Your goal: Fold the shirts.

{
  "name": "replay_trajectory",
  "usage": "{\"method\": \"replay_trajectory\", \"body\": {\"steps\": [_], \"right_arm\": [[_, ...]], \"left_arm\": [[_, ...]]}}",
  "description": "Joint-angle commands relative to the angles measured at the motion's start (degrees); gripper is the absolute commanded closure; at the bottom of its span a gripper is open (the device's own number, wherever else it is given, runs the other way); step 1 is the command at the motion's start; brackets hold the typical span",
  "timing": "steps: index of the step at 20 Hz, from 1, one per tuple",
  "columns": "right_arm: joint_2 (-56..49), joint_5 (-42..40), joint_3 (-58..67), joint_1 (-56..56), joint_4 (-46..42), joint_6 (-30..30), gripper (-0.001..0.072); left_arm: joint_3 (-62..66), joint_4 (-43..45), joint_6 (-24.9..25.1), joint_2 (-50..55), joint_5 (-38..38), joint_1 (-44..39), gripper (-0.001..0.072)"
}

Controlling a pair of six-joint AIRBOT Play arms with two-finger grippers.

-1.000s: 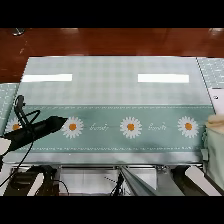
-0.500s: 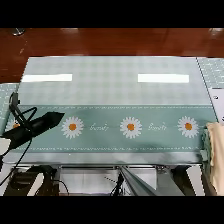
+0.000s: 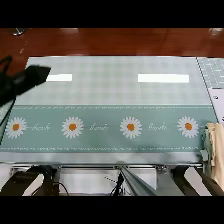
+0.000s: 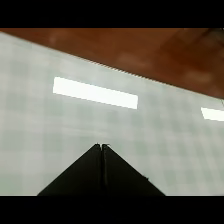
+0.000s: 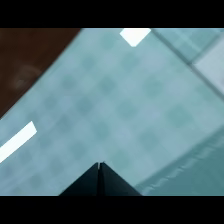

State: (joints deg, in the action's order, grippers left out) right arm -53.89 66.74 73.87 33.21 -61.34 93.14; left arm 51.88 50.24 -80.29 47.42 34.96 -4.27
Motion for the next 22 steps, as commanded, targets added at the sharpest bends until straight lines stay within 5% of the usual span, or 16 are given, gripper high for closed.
{"method": "replay_trajectory", "body": {"steps": [1, 5, 11, 22], "right_arm": [[-7.39, -12.02, -0.02, -27.89, -9.88, -1.81, 0.0691], [-20.22, -0.76, -1.09, -39.56, -32.74, 5.31, 0.0691], [-26.12, 3.26, -1.20, -37.92, -35.80, 7.13, 0.0691], [-26.12, 6.16, -1.20, -37.92, -36.28, 7.13, 0.0691]], "left_arm": [[18.58, 7.17, 2.69, 14.75, 13.00, -7.50, 0.0686], [15.08, 22.40, -10.49, 22.36, 20.61, -9.25, 0.0685], [11.08, 22.38, -10.45, 24.44, 26.97, -4.02, 0.0684], [11.06, 22.23, -10.45, 24.90, 27.02, -3.96, 0.0684]]}}
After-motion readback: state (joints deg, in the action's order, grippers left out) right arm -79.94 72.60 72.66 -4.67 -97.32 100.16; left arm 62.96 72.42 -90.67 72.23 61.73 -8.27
